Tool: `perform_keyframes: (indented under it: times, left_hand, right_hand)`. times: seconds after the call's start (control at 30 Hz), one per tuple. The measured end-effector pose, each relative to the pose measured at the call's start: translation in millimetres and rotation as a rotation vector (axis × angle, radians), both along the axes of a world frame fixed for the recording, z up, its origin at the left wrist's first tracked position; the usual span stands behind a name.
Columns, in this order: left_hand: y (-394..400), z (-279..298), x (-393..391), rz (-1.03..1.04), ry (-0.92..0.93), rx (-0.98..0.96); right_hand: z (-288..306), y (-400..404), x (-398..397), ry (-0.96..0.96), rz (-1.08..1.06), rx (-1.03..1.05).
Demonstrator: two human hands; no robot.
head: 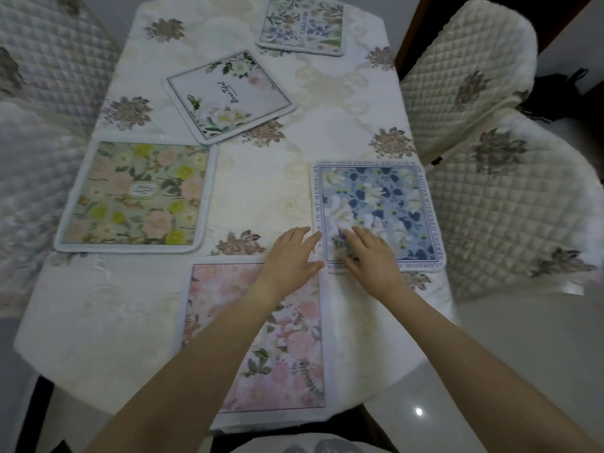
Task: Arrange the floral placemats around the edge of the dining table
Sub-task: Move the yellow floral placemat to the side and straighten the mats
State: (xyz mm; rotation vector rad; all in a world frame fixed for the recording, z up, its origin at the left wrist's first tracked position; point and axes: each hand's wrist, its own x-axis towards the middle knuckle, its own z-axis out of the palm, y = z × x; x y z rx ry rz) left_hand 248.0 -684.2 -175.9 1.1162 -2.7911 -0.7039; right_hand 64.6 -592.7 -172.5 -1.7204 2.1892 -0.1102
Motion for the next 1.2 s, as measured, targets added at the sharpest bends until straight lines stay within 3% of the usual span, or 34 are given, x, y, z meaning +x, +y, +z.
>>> perform_keyframes:
  times: [0.43,1.2]
  left_hand:
    - [34.0,-38.9,-71.4,-0.058,-0.079,-0.024]
    - [1.1,-35.5,-99.4,0.02,-0.104,-0.022]
  right_hand:
    - [-31.4,45.7,-95.5,0.154,0.196,0.195]
    - [-34.6,3.6,-118.4,0.142,0.186,0.141]
